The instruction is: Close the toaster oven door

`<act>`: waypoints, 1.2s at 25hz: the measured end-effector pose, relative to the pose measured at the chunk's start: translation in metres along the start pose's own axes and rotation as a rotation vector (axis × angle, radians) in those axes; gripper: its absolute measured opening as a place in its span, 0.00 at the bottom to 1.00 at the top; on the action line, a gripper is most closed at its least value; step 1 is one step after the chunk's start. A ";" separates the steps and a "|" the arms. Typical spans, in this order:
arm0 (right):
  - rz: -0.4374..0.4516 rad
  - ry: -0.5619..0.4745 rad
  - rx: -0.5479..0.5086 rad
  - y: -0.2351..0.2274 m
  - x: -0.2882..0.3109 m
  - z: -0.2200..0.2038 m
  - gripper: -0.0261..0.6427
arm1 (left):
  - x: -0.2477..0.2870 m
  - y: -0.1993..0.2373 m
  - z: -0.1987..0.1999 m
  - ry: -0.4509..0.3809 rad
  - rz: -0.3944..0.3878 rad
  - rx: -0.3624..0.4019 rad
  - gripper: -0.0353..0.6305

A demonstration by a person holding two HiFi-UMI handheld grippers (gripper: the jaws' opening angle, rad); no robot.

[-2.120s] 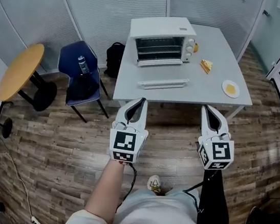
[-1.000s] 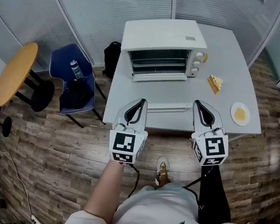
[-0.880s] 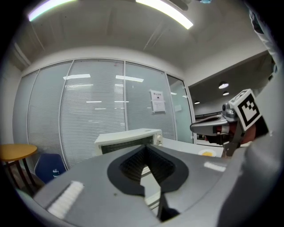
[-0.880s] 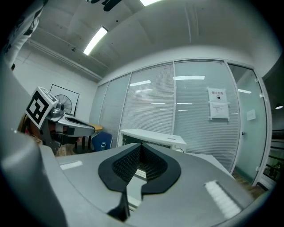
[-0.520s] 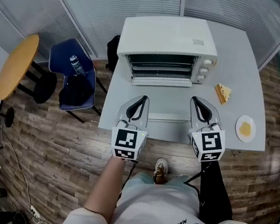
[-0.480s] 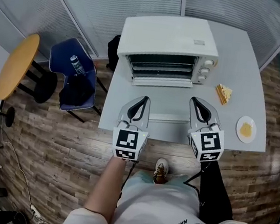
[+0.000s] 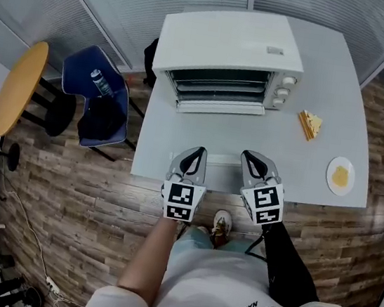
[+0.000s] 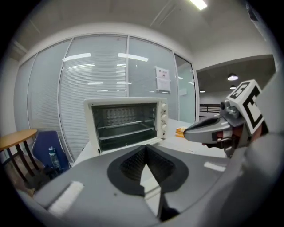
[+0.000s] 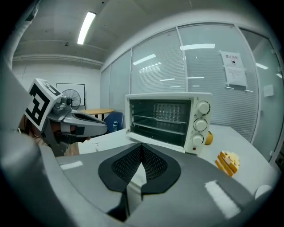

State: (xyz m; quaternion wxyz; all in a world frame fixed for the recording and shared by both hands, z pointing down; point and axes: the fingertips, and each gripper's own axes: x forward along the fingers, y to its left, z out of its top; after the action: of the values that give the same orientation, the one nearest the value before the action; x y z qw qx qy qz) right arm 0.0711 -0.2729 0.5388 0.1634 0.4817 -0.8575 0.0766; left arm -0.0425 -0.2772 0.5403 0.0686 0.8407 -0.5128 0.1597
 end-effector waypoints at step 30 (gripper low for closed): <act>-0.034 0.287 0.126 -0.004 0.027 -0.123 0.04 | 0.024 0.010 -0.134 0.252 0.050 -0.173 0.14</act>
State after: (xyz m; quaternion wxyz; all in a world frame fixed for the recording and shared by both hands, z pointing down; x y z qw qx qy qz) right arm 0.0862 -0.2612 0.6633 0.2552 0.4895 -0.8106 0.1957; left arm -0.0677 -0.2648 0.6739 0.2007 0.7918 -0.5329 0.2209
